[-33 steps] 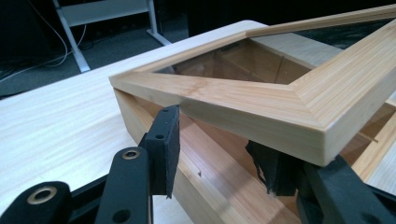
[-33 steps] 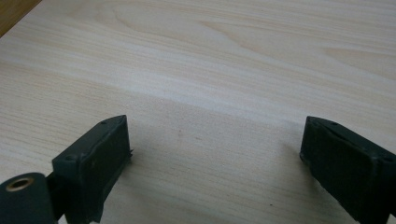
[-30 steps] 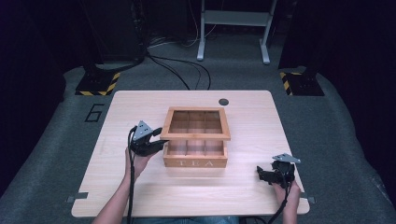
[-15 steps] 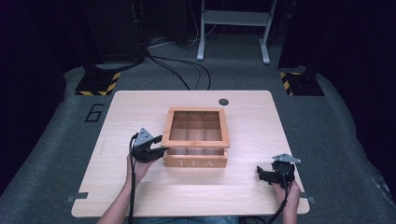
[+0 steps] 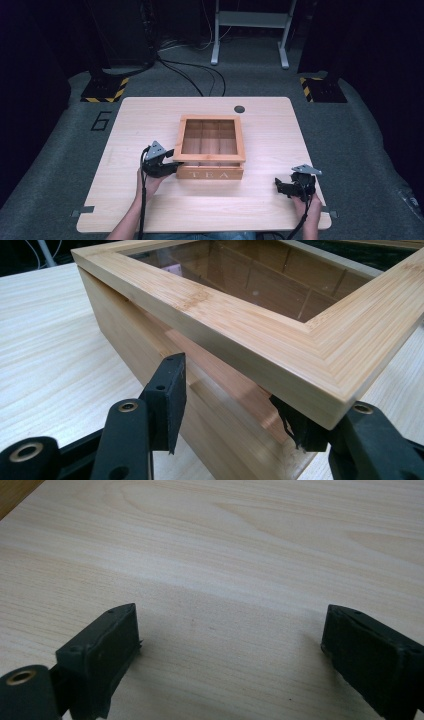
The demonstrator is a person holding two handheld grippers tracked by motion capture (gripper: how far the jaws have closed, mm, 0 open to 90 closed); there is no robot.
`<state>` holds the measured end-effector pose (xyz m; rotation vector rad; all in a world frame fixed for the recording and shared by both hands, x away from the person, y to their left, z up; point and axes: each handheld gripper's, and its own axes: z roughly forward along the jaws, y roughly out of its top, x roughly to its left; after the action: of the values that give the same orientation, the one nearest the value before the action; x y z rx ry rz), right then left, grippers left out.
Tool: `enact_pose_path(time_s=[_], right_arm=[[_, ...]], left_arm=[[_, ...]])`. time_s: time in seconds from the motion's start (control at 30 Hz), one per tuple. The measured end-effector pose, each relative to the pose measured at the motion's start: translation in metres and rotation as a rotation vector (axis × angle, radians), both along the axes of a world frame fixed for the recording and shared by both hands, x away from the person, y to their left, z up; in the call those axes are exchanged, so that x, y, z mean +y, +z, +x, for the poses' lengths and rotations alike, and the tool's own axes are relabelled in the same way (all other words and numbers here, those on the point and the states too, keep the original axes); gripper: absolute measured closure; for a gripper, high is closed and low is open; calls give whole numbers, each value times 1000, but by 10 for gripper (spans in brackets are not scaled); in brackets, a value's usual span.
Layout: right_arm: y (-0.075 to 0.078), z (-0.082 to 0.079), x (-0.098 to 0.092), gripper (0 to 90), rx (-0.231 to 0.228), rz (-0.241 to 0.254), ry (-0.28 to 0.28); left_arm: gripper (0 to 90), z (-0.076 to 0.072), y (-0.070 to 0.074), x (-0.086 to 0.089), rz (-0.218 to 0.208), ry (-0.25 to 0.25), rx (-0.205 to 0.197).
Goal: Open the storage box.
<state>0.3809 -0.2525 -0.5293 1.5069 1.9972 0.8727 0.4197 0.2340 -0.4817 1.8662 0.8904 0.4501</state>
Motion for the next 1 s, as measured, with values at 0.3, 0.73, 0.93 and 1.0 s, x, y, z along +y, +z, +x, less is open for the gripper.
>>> enact_pose_path(time_s=[0.3, 0.73, 0.93, 1.0], right_arm=[[0, 0, 0, 79, -2, 1, 0], [0, 0, 0, 80, 0, 3, 0], [0, 0, 0, 80, 0, 2, 1], [0, 0, 0, 80, 0, 2, 1]], left_arm=[[384, 1, -3, 3, -6, 7, 36], [39, -14, -16, 18, 70, -60, 126], [1, -35, -35, 38, 106, -20, 159], [1, -39, -40, 42, 119, -7, 165]])
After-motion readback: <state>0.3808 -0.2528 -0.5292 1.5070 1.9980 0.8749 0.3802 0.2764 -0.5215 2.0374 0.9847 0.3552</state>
